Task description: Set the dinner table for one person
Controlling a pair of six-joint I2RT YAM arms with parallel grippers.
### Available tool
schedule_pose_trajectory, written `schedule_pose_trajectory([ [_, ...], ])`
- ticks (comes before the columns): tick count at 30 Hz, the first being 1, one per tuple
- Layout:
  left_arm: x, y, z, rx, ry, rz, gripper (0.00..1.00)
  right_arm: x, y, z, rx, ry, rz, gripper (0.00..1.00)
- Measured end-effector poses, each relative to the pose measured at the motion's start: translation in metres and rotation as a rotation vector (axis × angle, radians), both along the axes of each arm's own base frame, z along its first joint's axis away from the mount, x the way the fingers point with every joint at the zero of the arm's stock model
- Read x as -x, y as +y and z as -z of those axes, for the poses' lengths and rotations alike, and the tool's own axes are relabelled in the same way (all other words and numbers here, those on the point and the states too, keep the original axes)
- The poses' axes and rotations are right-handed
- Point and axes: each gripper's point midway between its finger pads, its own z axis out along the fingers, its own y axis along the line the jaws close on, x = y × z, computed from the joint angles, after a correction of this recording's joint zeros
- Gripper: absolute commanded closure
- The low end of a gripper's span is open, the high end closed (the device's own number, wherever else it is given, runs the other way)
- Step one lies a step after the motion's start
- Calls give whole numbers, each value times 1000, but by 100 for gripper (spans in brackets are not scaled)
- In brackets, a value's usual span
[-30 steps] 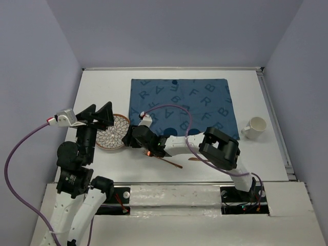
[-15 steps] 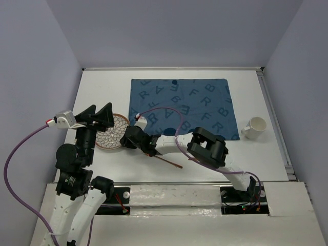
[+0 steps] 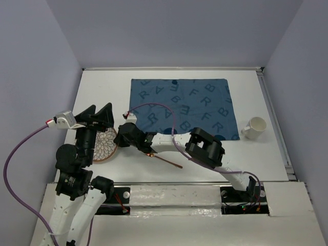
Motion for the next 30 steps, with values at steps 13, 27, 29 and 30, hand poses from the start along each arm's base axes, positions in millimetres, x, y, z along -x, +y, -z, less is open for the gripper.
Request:
schedule_pose_trajectory([
  [13, 3, 4, -2, -2, -11, -19, 15, -14, -79, -69, 43, -93, -69, 100],
  [27, 3, 0, -2, -4, -11, 2, 12, -144, -360, -133, -100, -112, 474, 100],
  [29, 1, -1, -1, -7, -5, 7, 10, -150, -374, -124, -94, -82, 487, 100],
  [30, 0, -2, 0, -8, -1, 9, 8, -151, -377, -120, -97, -66, 482, 100],
])
